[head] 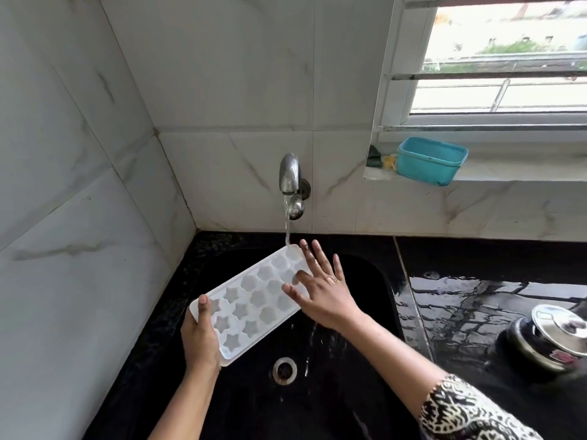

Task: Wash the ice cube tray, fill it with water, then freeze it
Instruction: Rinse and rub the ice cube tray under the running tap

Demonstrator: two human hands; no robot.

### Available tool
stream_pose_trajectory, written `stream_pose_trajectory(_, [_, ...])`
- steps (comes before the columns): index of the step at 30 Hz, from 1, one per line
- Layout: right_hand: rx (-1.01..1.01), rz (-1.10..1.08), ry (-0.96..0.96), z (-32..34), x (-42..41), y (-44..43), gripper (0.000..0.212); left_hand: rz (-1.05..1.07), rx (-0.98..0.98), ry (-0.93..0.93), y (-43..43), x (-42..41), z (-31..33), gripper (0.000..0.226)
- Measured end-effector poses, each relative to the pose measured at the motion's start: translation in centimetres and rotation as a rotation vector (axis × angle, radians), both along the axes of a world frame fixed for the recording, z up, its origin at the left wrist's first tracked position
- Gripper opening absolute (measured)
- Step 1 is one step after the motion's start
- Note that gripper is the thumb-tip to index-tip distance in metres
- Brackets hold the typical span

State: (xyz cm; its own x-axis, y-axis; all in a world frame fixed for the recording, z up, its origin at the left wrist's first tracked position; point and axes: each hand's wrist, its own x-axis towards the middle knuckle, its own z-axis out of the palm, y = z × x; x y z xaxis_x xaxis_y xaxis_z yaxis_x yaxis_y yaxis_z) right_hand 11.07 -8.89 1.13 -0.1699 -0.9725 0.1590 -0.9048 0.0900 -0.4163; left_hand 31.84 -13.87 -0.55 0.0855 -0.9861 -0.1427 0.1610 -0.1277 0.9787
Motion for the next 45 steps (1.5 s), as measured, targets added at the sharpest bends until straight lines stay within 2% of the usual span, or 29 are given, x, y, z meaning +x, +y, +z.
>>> stream_pose_trajectory(3, [0.018, -0.116, -0.153, -0.3, 0.0, 1.1, 0.064, 0.041, 0.021, 0.011, -0.5, 0.3, 0.0, 0.026])
stream_pose_trajectory(5, [0.021, -0.097, -0.186, -0.7, 0.2, 1.7, 0.057, 0.071, 0.047, 0.014, -1.0, 0.3, 0.3, 0.021])
stream_pose_trajectory(8, [0.030, -0.014, -0.149, -1.0, 0.7, 1.5, 0.064, 0.089, 0.060, 0.048, -1.4, -0.2, 0.7, 0.024])
stream_pose_trajectory(12, [0.090, -0.049, -0.050, -0.6, 0.3, -0.2, 0.055, 0.080, 0.071, 0.055, -1.3, -1.1, 1.0, 0.026])
stream_pose_trajectory(17, [0.127, -0.019, -0.105, -0.3, 0.5, -1.1, 0.054, 0.110, 0.081, 0.067, -1.7, -1.1, 0.9, 0.031])
stream_pose_trajectory(19, [0.124, -0.021, 0.003, -0.1, 0.0, -1.0, 0.050, 0.102, 0.065, 0.055, -1.7, -0.9, 0.8, 0.031])
stream_pose_trajectory(22, [0.017, -0.019, 0.173, 0.4, -0.1, -1.3, 0.053, 0.081, 0.073, 0.056, -1.3, -1.4, 0.8, 0.033])
stream_pose_trajectory(24, [0.003, -0.021, 0.115, 0.4, 0.7, -1.5, 0.056, 0.096, 0.084, 0.071, -1.3, -1.7, 1.1, 0.034])
stream_pose_trajectory(28, [0.082, -0.056, -0.203, 0.0, 1.0, -1.2, 0.053, 0.108, 0.046, 0.073, -1.7, -1.4, 1.7, 0.025])
stream_pose_trajectory(30, [0.085, -0.030, -0.118, 0.3, -0.1, -1.1, 0.046, 0.099, 0.033, 0.077, -1.5, -1.1, 1.7, 0.021])
stream_pose_trajectory(33, [0.032, 0.018, 0.160, 0.6, -0.9, -0.9, 0.045, 0.106, 0.042, 0.076, -0.9, -1.4, 1.5, 0.022])
stream_pose_trajectory(35, [-0.007, 0.009, 0.207, 0.6, -0.1, -0.8, 0.050, 0.129, 0.038, 0.083, -0.6, -1.9, 1.6, 0.021])
stream_pose_trajectory(37, [0.037, -0.041, 0.038, 0.7, 0.9, -0.8, 0.051, 0.141, 0.026, 0.094, -0.3, -2.2, 1.8, 0.018])
stream_pose_trajectory(41, [0.184, -0.155, -0.457, 1.9, 2.2, -1.5, 0.052, 0.139, 0.002, 0.103, 0.0, -2.2, 1.8, 0.017])
stream_pose_trajectory(43, [0.184, -0.232, -0.703, 2.3, 2.8, -1.7, 0.051, 0.134, -0.008, 0.108, 0.2, -2.3, 1.7, 0.018])
stream_pose_trajectory(45, [0.153, -0.311, -0.826, 2.4, 3.6, -2.0, 0.044, 0.124, -0.011, 0.107, 0.4, -2.5, 1.5, 0.020])
